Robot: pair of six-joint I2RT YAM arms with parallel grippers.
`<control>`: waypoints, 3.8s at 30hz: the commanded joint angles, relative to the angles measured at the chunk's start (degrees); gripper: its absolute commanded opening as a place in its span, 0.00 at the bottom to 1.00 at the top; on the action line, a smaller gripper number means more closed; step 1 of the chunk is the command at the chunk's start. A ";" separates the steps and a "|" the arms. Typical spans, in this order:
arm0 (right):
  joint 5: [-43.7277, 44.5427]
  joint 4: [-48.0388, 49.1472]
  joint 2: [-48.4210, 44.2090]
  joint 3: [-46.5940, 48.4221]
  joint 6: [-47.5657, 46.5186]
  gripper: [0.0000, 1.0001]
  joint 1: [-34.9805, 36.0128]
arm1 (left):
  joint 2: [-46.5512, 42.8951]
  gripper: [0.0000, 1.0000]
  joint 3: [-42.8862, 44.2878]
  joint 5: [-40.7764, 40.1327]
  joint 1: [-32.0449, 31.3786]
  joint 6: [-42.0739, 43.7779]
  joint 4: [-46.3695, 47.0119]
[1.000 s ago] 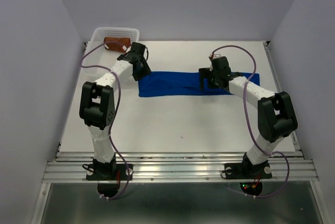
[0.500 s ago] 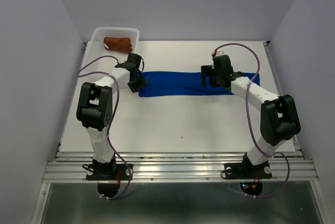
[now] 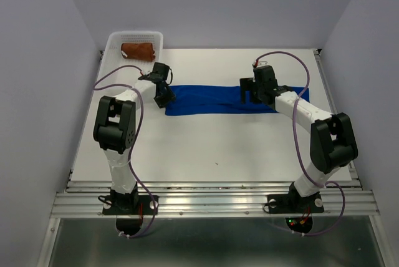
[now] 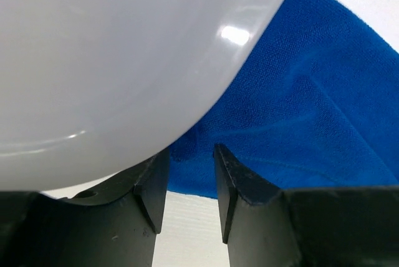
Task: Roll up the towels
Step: Fold the towel
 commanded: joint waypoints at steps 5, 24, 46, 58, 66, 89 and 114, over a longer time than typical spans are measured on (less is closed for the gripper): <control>1.89 1.58 -1.92 0.34 -0.55 1.00 -0.41 | 2.05 0.42 2.85 0.41 0.50 0.58 -0.08; 2.95 1.31 -2.80 0.08 -0.99 1.00 -0.41 | 3.37 0.40 1.79 -3.98 -1.17 1.02 -0.87; 3.13 1.31 -3.07 0.08 -0.55 1.00 -0.41 | 0.66 0.00 3.02 -2.22 -1.17 2.95 1.76; 3.56 1.40 -4.29 -0.45 -0.37 1.00 -0.41 | -8.49 0.00 -0.58 -4.25 -1.17 3.74 3.17; 5.23 1.40 -4.21 -0.71 -0.37 1.00 -0.41 | -12.88 0.00 -1.02 -4.59 -1.17 3.30 -1.49; 0.06 1.14 -0.78 0.69 4.11 1.00 -10.33 | -2.88 0.34 2.04 -0.29 -4.94 0.23 3.17; -16.04 -2.55 26.91 18.27 3.23 1.00 -37.06 | 4.96 0.30 0.74 -6.70 -5.12 4.18 -5.88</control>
